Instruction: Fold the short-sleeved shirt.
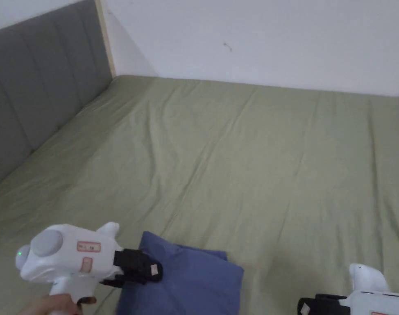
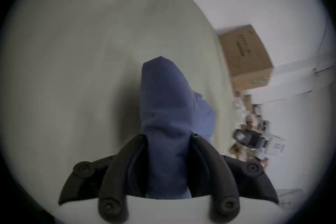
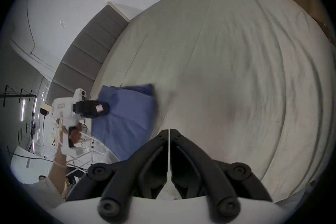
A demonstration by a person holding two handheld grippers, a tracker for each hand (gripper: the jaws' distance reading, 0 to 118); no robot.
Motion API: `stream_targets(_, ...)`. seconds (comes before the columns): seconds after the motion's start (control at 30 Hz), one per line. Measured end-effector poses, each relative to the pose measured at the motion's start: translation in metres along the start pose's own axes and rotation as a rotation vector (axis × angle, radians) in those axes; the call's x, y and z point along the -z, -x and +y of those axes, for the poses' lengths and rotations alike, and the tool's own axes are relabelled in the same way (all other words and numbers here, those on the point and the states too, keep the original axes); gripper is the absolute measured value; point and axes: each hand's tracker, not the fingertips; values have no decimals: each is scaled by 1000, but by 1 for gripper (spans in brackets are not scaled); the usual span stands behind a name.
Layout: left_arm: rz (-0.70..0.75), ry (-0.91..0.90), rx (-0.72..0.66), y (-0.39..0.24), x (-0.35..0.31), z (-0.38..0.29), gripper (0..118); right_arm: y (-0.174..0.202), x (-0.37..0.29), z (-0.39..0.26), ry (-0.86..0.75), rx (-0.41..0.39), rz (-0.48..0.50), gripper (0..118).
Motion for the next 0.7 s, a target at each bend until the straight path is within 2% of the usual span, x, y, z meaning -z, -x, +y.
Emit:
stream_targets(0.03,57,-11,7,12,-13,12,30,1,3,-1,7,3,-5,0)
stream_targets(0.1,269,-3,82,34,-43,38,30,3,11,-3,30,-1,-8,1)
stream_targets(0.23,556,-1,100,73,-79,77,30,8,26,-8,59,-3,-14,1)
stream_targets(0.27,618,-3,105,77,-79,76,30,10,30,-10,67,-2,-14,1)
stream_targets(0.3,722,54,191,82,-79,83,30,11,32,-11,86,-6,-15,0)
stream_targets(0.33,816,74,201,88,-79,88,30,14,36,-12,98,-19,-19,0)
stream_targets(0.4,907,82,216,71,-81,73,34,18,38,-15,105,-37,-25,0)
stream_targets(0.43,921,58,214,67,-82,69,53,18,40,-16,110,-41,-19,1)
stream_targets(0.5,948,0,216,60,-82,63,103,16,41,-17,116,-31,-11,1)
stream_targets(0.53,960,2,202,57,-86,62,116,16,41,-17,116,-28,-9,1)
stream_targets(0.6,959,-51,206,41,-92,51,111,12,39,-18,112,-20,-11,1)
stream_targets(0.7,877,-77,188,30,-100,53,111,8,33,-20,101,-11,-1,1)
